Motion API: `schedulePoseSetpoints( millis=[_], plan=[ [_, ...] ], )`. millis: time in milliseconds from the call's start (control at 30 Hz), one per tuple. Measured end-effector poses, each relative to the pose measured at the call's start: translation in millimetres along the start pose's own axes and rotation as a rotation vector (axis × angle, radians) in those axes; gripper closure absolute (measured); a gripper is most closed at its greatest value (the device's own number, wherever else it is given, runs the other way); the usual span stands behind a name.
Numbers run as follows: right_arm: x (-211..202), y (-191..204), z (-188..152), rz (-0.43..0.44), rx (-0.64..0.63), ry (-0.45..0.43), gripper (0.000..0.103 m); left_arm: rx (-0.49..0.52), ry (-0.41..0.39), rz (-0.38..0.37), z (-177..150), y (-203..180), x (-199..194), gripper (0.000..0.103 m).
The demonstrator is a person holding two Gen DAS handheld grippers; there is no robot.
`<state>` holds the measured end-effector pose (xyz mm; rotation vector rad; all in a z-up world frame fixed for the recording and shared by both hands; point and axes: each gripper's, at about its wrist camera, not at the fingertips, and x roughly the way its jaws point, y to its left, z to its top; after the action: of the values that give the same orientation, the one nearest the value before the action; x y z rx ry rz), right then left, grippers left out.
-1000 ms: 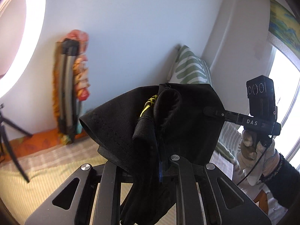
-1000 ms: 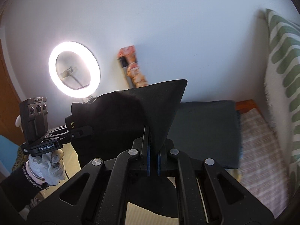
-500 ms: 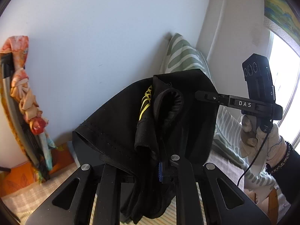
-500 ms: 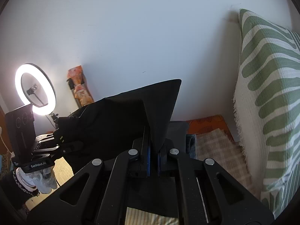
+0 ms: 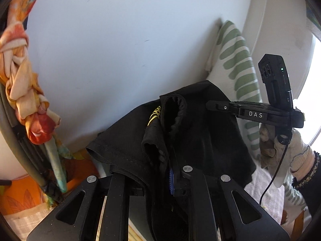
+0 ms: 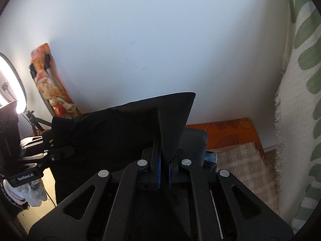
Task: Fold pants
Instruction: 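Lower the folded shorts onto the clothes stack and open both tools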
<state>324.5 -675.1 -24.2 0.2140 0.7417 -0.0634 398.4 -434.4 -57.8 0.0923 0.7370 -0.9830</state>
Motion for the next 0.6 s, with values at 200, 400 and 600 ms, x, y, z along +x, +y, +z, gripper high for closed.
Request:
schedulePoseSetpoints(
  millis=[200, 400, 600],
  plan=[
    [29, -5, 1, -0.059, 0.003, 0.040, 0.097, -0.061, 0.032, 0.114, 3, 18, 10, 0.068],
    [34, -16, -2, -0.166, 0.042, 0.080, 0.047, -0.076, 0.004, 0.169, 6, 28, -3, 0.063],
    [14, -16, -3, -0.164, 0.076, 0.048, 0.040, -0.068, 0.012, 0.156, -1, 29, -18, 0.063]
  ],
)
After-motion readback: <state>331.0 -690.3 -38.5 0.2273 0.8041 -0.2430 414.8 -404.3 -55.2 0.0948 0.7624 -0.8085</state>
